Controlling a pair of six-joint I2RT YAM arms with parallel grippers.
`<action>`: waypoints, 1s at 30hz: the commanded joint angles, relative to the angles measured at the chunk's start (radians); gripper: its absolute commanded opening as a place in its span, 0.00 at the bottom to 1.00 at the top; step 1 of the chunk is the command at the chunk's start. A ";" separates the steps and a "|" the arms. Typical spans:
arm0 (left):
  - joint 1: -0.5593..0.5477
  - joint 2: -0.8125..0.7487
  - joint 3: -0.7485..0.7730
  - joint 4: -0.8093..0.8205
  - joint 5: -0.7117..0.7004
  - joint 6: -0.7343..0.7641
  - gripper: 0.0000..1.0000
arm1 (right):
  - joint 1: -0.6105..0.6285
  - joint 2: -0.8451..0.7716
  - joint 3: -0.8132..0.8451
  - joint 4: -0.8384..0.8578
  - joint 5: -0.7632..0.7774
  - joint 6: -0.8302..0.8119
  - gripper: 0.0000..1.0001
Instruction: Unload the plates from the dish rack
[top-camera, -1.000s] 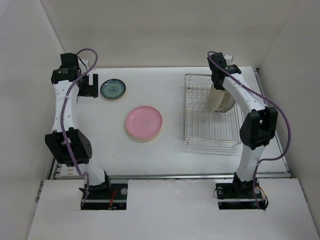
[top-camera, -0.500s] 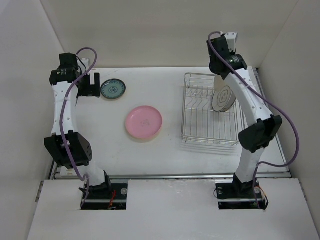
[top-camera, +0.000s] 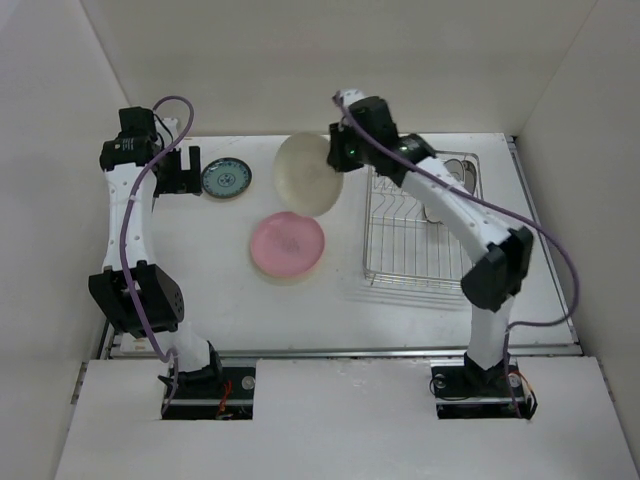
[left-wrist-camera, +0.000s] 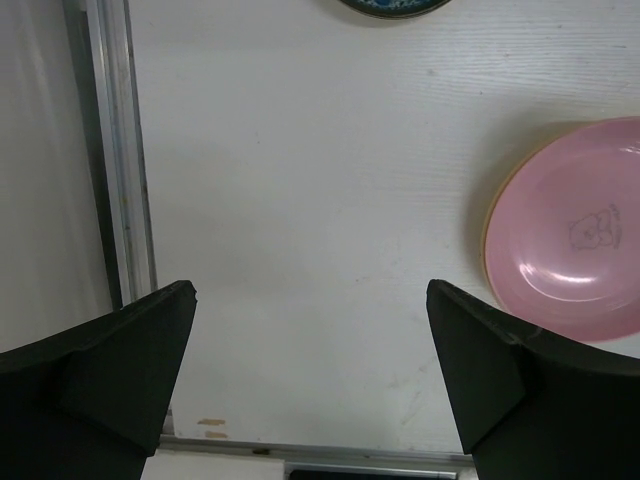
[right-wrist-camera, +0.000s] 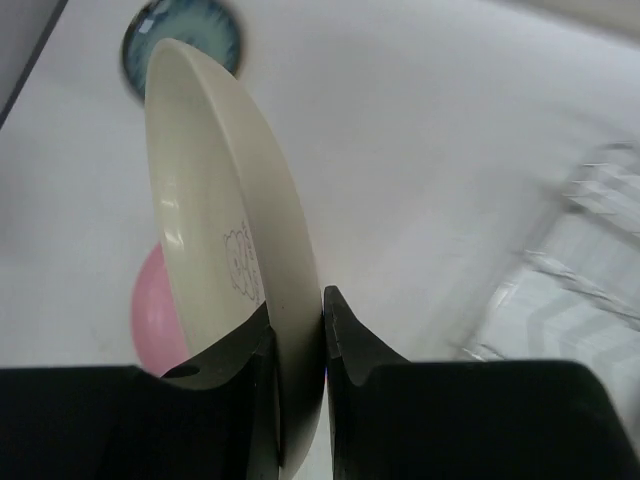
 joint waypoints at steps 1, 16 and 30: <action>-0.003 -0.052 -0.017 -0.026 -0.039 -0.010 1.00 | 0.047 0.160 0.005 0.093 -0.449 0.039 0.00; -0.003 -0.080 -0.055 -0.026 -0.060 0.000 1.00 | 0.058 0.401 -0.013 0.102 -0.580 0.088 0.21; -0.003 -0.080 -0.055 -0.035 -0.051 0.000 1.00 | 0.058 0.324 0.059 -0.091 -0.217 0.034 0.63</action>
